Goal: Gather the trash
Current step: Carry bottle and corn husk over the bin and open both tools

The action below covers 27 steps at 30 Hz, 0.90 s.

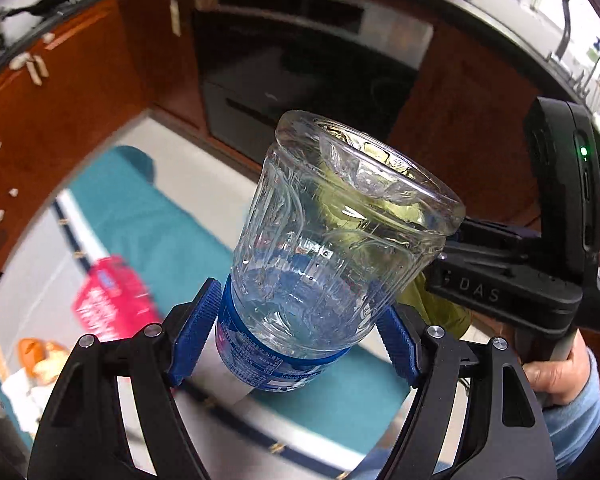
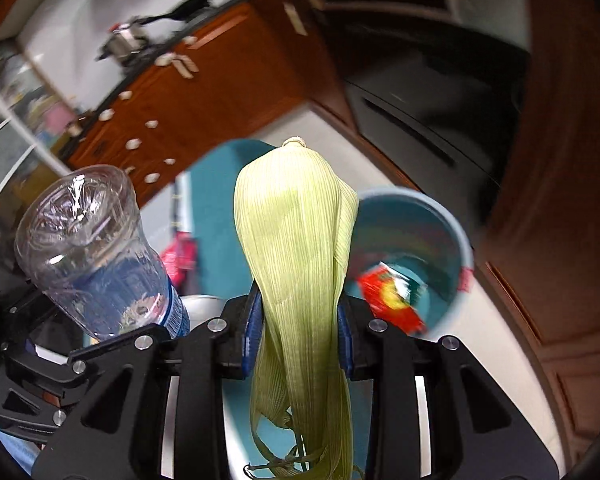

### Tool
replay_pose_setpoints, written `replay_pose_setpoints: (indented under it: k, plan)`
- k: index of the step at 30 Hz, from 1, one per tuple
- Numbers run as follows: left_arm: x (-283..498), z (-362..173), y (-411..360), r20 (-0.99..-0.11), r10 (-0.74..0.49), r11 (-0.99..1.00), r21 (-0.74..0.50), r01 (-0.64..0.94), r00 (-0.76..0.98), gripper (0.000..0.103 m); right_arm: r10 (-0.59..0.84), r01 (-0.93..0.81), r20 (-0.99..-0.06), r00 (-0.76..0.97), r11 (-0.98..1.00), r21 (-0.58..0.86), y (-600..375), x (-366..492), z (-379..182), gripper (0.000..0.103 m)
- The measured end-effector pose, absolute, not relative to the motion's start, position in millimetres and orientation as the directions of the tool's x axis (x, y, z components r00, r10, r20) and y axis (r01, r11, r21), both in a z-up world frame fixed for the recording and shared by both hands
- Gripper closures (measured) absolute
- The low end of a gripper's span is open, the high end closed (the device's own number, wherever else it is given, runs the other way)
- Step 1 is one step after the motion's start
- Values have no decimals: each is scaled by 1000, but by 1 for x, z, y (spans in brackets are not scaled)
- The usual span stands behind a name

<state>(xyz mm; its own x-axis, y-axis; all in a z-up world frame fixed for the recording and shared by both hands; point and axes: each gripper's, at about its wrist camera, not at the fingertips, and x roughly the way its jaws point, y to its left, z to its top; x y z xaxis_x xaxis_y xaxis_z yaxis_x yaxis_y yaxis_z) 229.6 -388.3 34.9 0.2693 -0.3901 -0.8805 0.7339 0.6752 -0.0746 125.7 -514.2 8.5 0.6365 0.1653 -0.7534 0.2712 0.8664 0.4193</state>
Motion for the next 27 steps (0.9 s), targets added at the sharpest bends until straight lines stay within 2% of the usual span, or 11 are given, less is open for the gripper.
replay_pose_setpoints:
  k: [8, 15, 18, 21, 23, 27]
  plan:
    - [267, -36, -461, -943, -294, 689, -94, 719, 159, 27, 179, 400, -841, 510, 816, 416, -567, 149, -69, 72]
    - [295, -85, -485, -964, -247, 709, -115, 695, 93, 27, 222, 445, -891, 395, 803, 397, -583, 178, -124, 68]
    - [305, -102, -492, -972, -224, 717, -115, 688, 70, 28, 238, 465, -898, 369, 790, 400, -586, 187, -140, 63]
    - [309, -110, -495, -974, -215, 719, -109, 687, 71, 27, 260, 485, -896, 360, 768, 418, -593, 187, -149, 49]
    - [310, -111, -495, -974, -215, 715, -109, 690, 68, 27, 261, 496, -892, 368, 756, 426, -598, 186, -150, 35]
    - [308, -110, -486, -975, -207, 709, -94, 699, 78, 27, 251, 502, -889, 384, 751, 429, -603, 181, -143, 29]
